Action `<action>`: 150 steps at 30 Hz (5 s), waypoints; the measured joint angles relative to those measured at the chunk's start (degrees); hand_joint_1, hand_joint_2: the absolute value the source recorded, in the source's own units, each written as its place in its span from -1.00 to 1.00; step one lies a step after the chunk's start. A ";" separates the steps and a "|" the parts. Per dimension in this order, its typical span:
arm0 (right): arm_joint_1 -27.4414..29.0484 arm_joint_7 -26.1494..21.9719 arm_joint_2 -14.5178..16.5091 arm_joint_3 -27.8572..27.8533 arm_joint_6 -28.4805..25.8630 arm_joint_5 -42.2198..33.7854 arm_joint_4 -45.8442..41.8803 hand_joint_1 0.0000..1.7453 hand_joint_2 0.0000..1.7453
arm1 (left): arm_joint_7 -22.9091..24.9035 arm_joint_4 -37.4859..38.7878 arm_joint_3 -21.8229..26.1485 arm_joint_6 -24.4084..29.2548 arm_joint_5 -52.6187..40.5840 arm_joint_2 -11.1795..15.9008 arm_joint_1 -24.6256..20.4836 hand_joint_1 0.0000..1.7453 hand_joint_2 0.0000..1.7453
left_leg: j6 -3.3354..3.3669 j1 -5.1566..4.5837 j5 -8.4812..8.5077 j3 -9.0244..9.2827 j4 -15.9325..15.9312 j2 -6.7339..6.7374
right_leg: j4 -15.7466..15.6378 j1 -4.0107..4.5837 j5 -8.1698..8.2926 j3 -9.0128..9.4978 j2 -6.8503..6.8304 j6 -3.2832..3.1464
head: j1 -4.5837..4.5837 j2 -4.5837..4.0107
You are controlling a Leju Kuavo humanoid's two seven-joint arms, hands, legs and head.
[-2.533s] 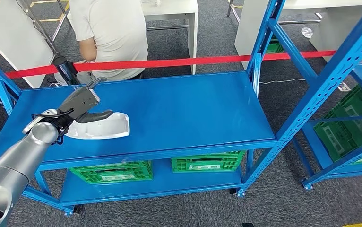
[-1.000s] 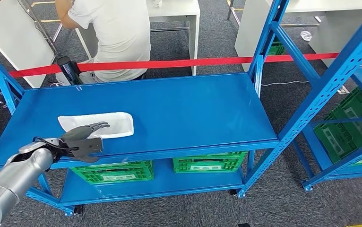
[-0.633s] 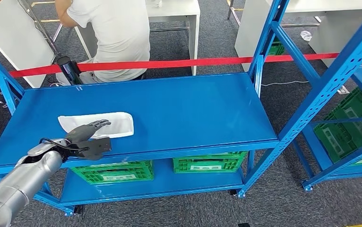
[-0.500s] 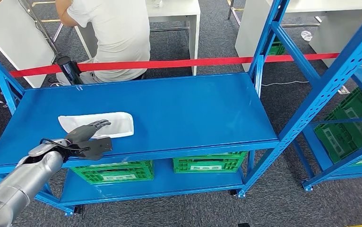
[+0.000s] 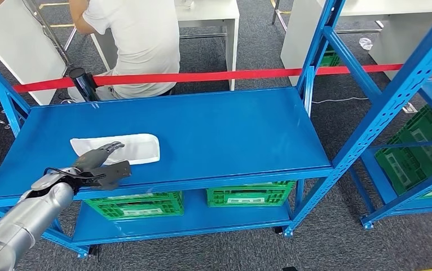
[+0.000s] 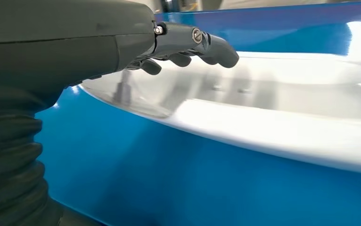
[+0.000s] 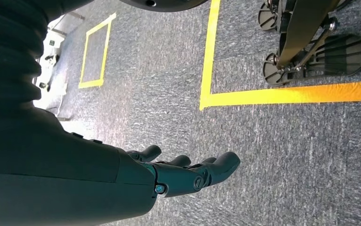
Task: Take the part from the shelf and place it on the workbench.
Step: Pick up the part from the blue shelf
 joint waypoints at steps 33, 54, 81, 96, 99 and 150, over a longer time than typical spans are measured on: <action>-0.16 0.30 0.36 -0.01 0.00 1.76 0.00 -1.00 -1.00 | 0.90 1.65 6.13 2.40 -1.19 1.80 1.69 1.00 1.00 | -0.08 0.01 -0.17 0.62 -0.03 0.03 | -0.04 0.01 -0.11 0.55 0.00 0.01 | 0.01 0.00; -0.17 0.49 0.42 -1.11 0.00 1.84 0.00 -1.00 -1.00 | -1.27 1.45 7.91 2.54 -2.42 0.55 1.49 1.00 1.00 | -0.09 0.01 -0.18 0.62 -0.03 0.03 | -0.04 0.02 -0.12 0.55 -0.01 0.01 | 0.01 0.00; -0.15 0.44 0.44 -2.45 0.00 2.35 0.00 -1.00 -1.00 | -7.28 1.08 14.64 -3.46 7.13 -1.53 2.01 1.00 1.00 | -0.09 0.01 -0.19 0.58 -0.03 0.00 | -0.05 0.02 -0.12 0.54 -0.01 0.01 | 0.01 0.00; -0.14 0.44 0.44 -3.36 0.00 2.42 0.00 -1.00 -1.00 | -12.15 -4.88 28.29 -14.99 23.26 -4.73 3.57 1.00 1.00 | -0.08 0.01 -0.21 0.47 -0.03 0.03 | -0.07 0.02 -0.13 0.42 0.00 0.01 | 0.01 0.00; -0.14 0.44 0.44 -3.69 0.00 2.33 0.00 -1.00 -1.00 | -11.52 -5.16 29.90 -18.01 26.83 -5.37 3.60 1.00 1.00 | -0.06 0.01 -0.23 0.46 -0.03 0.04 | -0.08 0.02 -0.14 0.41 0.00 0.03 | 0.01 0.00; -0.38 0.85 1.82 -8.54 -0.01 1.84 0.00 -1.00 -1.00 | 35.17 -14.37 34.84 -30.53 93.85 -10.99 5.92 1.00 1.00 | -1.54 0.61 -1.77 -3.69 4.74 0.17 | 0.87 -0.58 -0.81 0.18 0.05 -0.97 | -0.10 0.00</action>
